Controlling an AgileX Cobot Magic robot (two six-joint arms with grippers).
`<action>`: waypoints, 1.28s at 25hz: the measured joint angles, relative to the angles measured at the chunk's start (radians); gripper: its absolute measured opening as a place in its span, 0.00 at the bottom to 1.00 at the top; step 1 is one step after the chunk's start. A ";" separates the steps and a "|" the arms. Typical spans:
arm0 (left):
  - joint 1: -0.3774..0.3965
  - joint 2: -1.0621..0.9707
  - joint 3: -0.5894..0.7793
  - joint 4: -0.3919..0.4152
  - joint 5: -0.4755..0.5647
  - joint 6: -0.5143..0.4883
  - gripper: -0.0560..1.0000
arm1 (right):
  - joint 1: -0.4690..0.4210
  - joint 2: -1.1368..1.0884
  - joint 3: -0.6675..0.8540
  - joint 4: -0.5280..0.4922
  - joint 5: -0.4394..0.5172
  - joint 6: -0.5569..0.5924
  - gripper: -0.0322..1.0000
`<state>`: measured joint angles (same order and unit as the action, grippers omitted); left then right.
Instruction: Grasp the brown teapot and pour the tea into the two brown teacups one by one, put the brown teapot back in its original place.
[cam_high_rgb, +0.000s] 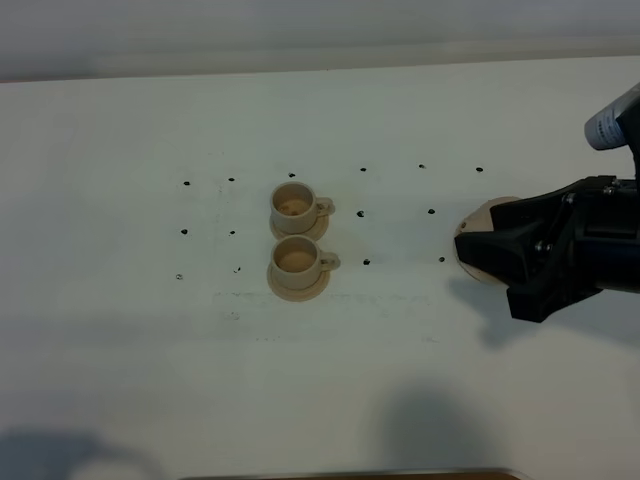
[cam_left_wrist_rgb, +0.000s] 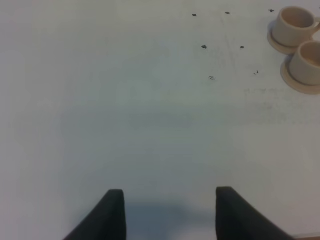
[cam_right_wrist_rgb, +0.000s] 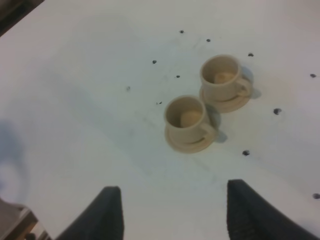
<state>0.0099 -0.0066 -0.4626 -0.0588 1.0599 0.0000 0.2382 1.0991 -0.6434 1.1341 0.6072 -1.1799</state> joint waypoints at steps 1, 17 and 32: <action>0.000 0.000 0.000 0.000 0.000 0.000 0.50 | 0.000 0.000 0.000 0.002 -0.010 0.000 0.47; 0.000 0.000 0.000 -0.002 0.000 0.000 0.50 | 0.000 0.182 -0.084 -0.022 -0.176 0.076 0.46; 0.000 0.000 0.000 -0.002 0.000 0.000 0.50 | 0.010 0.443 -0.406 -0.849 -0.086 0.578 0.46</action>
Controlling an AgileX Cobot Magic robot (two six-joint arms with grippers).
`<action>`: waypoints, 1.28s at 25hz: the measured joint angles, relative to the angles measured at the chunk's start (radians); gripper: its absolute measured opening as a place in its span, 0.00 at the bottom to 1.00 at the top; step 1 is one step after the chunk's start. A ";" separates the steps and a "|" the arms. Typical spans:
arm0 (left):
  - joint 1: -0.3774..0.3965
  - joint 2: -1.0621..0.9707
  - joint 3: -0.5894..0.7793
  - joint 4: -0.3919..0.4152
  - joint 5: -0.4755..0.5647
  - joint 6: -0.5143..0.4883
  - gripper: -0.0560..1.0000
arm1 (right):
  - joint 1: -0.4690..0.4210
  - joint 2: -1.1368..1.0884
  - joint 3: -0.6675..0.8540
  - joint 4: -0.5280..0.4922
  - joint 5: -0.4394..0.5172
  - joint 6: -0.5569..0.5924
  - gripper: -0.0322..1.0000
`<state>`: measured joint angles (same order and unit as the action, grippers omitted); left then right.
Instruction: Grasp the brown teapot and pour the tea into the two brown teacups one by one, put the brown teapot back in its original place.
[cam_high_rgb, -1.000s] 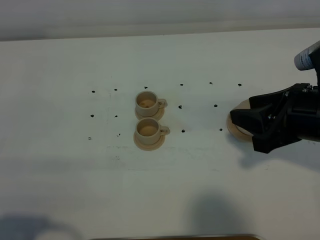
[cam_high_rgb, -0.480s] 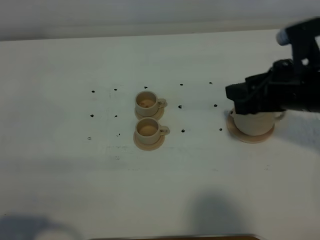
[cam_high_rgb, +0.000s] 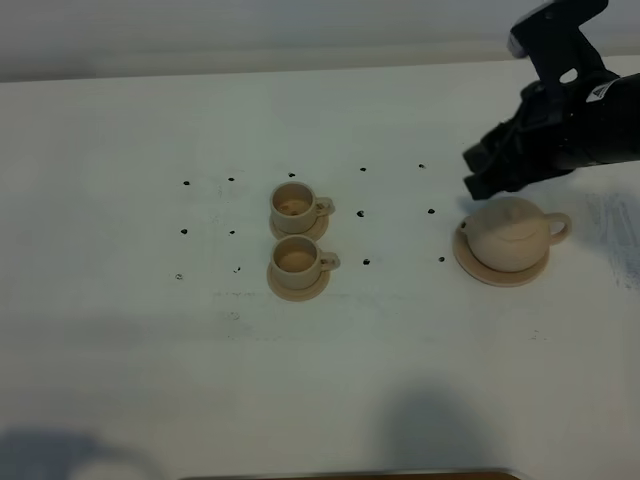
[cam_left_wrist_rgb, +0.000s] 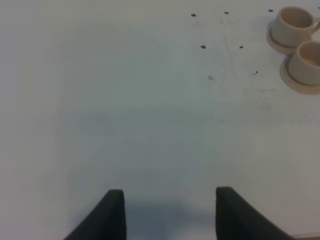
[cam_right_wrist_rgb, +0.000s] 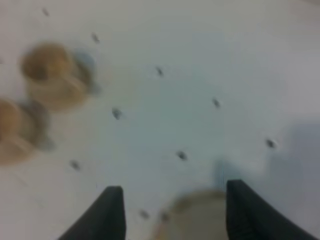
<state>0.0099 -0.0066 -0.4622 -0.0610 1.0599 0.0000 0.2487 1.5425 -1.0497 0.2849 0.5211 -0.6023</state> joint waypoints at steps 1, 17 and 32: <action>0.000 0.000 0.000 0.000 0.000 0.000 0.50 | 0.000 0.000 -0.001 -0.070 0.027 0.050 0.46; 0.000 0.000 0.000 0.000 0.000 0.000 0.50 | -0.118 0.000 -0.002 -0.089 0.214 -0.268 0.45; 0.000 0.000 0.000 0.000 0.000 0.000 0.50 | -0.252 0.032 -0.006 0.147 0.173 -0.637 0.42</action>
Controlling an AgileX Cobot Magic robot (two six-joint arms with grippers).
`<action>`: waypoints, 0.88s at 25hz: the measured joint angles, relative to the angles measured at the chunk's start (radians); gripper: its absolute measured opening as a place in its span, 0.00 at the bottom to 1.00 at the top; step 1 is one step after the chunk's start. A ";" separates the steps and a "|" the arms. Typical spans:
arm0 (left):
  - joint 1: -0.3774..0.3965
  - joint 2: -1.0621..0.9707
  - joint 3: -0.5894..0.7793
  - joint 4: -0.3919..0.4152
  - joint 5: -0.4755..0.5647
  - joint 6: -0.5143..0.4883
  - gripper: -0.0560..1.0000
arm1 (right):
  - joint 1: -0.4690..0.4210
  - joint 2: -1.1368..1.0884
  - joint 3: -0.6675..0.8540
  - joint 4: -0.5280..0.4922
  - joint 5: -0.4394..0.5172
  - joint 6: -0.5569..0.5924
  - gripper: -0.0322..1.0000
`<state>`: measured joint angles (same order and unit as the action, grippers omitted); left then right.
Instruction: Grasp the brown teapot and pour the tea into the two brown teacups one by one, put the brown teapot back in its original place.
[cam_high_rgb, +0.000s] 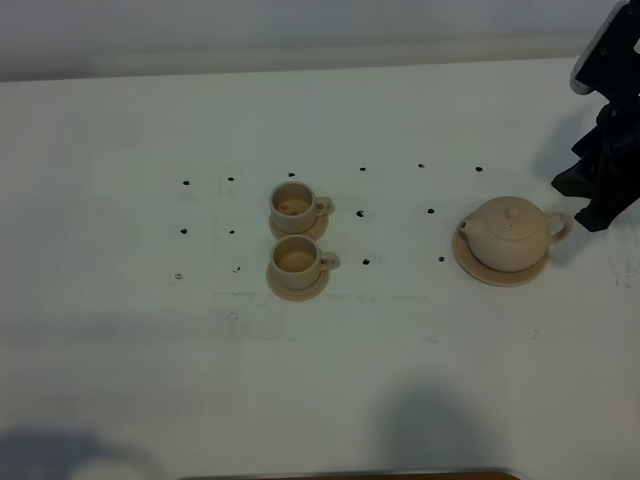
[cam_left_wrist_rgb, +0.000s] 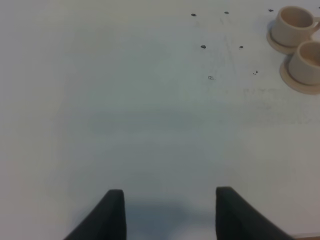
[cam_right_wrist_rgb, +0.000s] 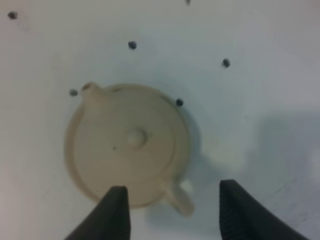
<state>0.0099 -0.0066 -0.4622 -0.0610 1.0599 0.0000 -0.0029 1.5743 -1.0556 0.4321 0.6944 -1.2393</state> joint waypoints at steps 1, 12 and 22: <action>0.000 0.000 0.000 0.000 0.000 0.000 0.50 | -0.003 0.003 0.000 -0.017 -0.003 0.003 0.41; 0.000 0.000 0.000 0.000 0.000 0.000 0.50 | -0.007 0.091 -0.002 -0.311 0.000 0.099 0.41; 0.000 0.000 0.000 0.000 0.000 0.000 0.50 | 0.042 0.199 -0.123 -0.540 0.097 0.162 0.39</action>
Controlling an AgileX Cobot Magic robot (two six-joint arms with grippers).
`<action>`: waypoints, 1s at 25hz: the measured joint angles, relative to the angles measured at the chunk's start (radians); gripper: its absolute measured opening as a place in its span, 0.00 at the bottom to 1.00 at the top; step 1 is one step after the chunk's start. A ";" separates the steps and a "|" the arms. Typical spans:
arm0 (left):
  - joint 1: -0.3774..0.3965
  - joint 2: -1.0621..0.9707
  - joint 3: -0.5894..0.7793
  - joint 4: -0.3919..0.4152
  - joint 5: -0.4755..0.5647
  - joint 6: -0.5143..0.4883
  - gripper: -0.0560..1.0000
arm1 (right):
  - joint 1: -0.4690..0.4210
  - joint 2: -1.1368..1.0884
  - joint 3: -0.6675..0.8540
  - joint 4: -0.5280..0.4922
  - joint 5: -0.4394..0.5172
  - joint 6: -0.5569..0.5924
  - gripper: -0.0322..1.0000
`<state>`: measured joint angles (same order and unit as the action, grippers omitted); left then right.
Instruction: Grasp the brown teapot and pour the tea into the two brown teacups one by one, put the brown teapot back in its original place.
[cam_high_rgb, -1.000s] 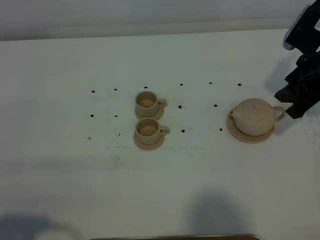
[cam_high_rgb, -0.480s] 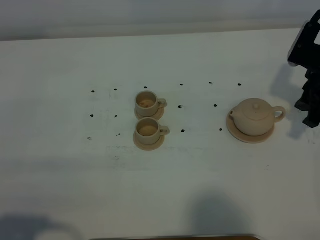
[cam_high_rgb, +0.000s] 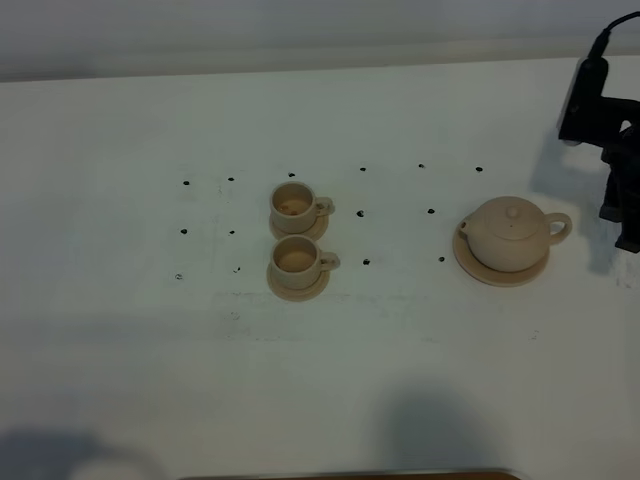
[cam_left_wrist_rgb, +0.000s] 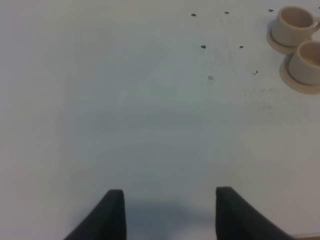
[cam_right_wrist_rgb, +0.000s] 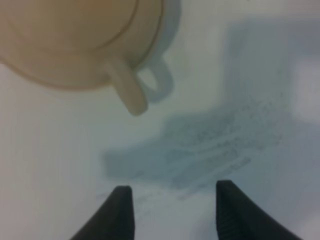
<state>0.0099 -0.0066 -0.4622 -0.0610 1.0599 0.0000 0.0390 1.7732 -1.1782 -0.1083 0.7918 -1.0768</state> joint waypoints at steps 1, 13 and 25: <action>0.000 0.000 0.000 0.000 0.000 0.000 0.50 | 0.008 0.011 -0.013 -0.019 0.010 0.002 0.39; 0.000 0.000 0.000 0.000 0.000 0.000 0.50 | 0.040 0.078 -0.068 -0.105 0.031 0.011 0.36; 0.000 0.000 0.000 0.000 0.000 0.000 0.50 | 0.103 0.083 -0.068 -0.083 0.077 0.026 0.34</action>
<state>0.0099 -0.0066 -0.4622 -0.0610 1.0599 0.0000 0.1418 1.8557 -1.2459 -0.1911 0.8688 -1.0510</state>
